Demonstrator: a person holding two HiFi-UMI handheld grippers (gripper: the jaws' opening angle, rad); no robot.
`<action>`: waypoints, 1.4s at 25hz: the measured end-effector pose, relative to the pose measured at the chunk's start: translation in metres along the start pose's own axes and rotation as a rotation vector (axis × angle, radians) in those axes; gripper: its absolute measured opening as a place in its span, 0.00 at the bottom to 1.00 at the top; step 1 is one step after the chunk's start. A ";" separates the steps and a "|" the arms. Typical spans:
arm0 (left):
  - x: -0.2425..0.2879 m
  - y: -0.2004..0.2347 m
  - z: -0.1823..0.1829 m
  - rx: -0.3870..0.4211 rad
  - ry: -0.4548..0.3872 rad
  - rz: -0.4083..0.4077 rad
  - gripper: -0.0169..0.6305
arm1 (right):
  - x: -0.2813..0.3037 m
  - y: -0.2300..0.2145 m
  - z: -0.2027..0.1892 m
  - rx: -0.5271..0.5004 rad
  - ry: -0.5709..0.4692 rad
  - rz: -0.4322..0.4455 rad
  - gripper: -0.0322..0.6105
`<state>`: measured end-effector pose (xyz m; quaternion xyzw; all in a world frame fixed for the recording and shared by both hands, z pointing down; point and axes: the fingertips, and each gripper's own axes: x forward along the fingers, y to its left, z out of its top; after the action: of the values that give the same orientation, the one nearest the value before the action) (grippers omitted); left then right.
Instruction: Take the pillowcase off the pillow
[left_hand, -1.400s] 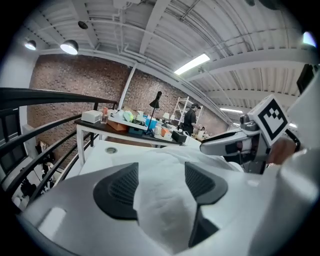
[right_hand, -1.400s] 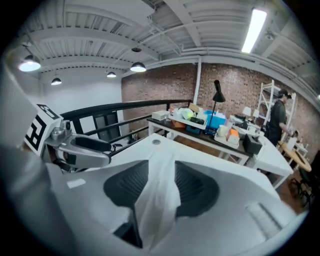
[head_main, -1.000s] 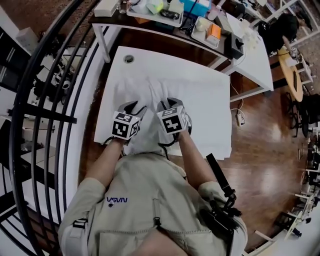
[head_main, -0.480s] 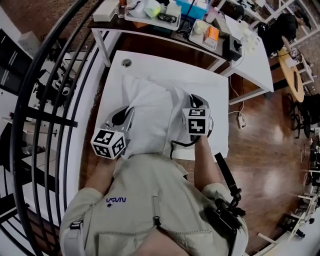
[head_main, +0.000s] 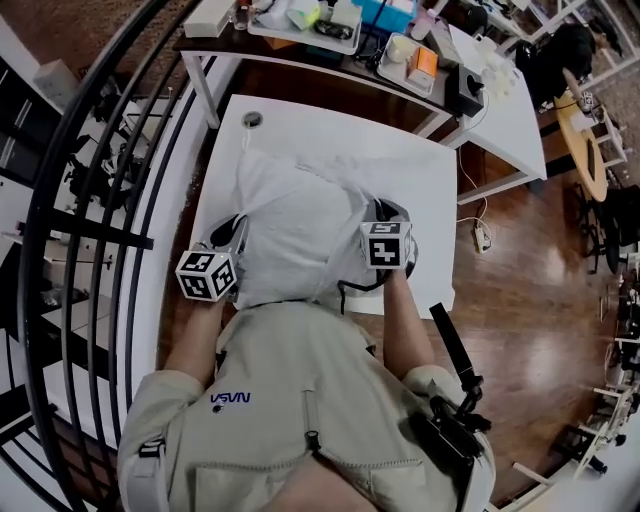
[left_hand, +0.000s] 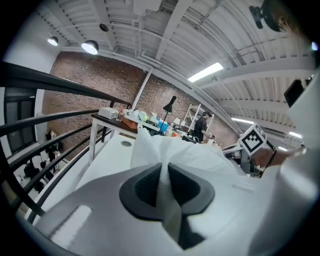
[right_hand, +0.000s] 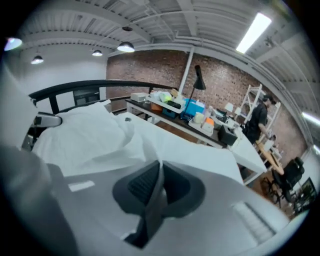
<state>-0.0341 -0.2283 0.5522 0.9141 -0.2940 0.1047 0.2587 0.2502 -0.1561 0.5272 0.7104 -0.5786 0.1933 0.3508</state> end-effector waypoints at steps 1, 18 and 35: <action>0.003 0.000 -0.001 0.025 0.007 -0.003 0.08 | 0.000 0.004 0.005 -0.037 -0.003 -0.001 0.06; 0.035 -0.009 0.089 0.180 0.001 -0.067 0.42 | -0.030 0.052 0.095 0.070 -0.227 0.356 0.28; 0.133 0.013 0.055 0.143 0.371 -0.062 0.48 | 0.085 0.081 0.164 -0.070 -0.103 0.402 0.28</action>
<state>0.0674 -0.3313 0.5568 0.9039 -0.2050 0.2839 0.2458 0.1726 -0.3398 0.4958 0.5768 -0.7324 0.2027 0.2997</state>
